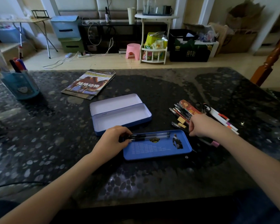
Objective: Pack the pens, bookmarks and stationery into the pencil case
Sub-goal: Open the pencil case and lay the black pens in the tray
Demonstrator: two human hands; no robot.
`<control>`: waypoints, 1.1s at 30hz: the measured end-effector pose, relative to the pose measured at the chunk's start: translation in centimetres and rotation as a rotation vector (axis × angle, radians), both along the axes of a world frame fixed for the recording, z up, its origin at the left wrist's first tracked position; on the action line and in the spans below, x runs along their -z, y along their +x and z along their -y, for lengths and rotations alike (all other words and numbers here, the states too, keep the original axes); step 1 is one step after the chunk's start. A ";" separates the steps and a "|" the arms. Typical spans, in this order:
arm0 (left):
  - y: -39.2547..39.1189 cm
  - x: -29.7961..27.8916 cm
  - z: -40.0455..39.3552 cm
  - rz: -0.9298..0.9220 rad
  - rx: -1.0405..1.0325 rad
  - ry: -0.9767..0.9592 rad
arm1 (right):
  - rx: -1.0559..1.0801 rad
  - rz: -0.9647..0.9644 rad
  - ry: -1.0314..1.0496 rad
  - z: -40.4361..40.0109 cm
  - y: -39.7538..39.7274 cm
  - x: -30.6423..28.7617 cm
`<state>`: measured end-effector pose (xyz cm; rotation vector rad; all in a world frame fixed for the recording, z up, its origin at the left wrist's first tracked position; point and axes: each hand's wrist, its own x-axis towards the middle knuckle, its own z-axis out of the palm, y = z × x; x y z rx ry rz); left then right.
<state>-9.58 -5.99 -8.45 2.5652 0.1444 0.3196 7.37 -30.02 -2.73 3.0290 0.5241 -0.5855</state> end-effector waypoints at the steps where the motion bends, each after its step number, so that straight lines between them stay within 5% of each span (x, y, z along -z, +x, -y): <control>1: 0.0 0.0 0.0 0.001 -0.001 0.000 | 0.009 -0.003 0.024 0.0 0.0 0.0; 7: -0.4 -0.4 -0.1 -0.015 0.015 -0.005 | -0.102 0.076 0.291 -0.3 0.0 -0.3; 18: -0.5 -2.2 2.1 0.142 0.122 -0.067 | -0.490 -0.149 0.627 -2.8 -4.8 0.9; 33: -1.1 -0.8 1.6 0.052 0.146 0.312 | -0.629 -0.082 0.503 -3.5 -6.0 2.7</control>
